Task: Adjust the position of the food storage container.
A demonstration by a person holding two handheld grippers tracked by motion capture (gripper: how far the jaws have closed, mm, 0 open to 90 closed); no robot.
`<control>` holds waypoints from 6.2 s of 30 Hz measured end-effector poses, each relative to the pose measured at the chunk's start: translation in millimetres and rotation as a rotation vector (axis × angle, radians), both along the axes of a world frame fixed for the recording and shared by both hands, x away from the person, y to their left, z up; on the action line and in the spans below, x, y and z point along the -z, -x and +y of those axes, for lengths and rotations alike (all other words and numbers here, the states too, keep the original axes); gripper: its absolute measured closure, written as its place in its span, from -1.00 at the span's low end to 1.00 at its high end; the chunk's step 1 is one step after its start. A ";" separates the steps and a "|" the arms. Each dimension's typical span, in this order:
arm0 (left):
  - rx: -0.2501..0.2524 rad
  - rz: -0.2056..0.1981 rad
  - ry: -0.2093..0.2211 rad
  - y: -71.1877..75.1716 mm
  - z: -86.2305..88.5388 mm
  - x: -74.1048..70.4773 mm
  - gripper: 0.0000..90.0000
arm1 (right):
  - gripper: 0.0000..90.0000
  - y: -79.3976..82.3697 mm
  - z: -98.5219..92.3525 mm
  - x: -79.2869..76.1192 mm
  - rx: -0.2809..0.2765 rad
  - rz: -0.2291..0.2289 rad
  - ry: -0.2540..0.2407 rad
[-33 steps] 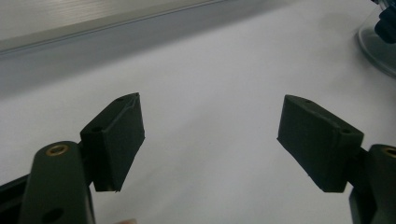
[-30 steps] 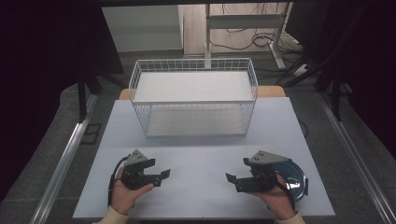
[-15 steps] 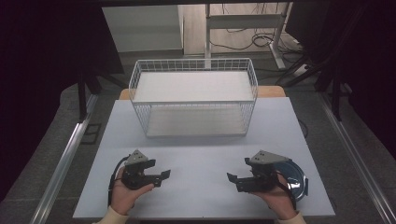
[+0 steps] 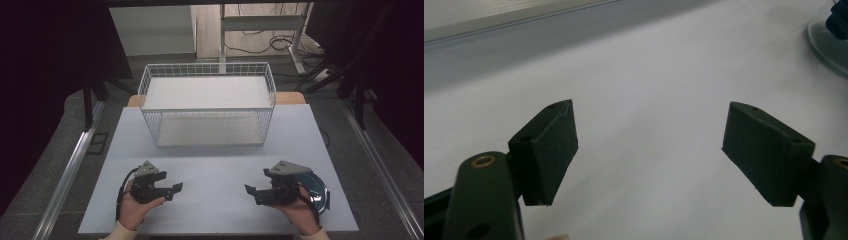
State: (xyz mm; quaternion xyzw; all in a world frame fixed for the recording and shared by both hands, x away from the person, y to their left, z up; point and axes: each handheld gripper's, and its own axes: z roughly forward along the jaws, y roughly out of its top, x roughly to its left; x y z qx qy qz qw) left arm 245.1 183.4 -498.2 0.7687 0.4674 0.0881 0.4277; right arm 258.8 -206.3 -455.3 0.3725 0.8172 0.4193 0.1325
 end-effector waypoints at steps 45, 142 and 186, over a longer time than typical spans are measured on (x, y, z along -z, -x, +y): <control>-0.006 0.026 -0.005 -0.6 3.7 0.7 -0.54 | 0.87 22.3 -126.4 -13.1 0.228 -0.003 0.008; -0.041 0.025 0.008 -2.6 2.9 3.9 -0.52 | 1.00 -17.4 -10.4 23.1 0.033 0.160 0.311; -0.046 -0.002 0.039 -5.4 15.4 -0.4 -0.53 | 0.99 -27.1 14.6 17.8 -0.029 0.004 0.129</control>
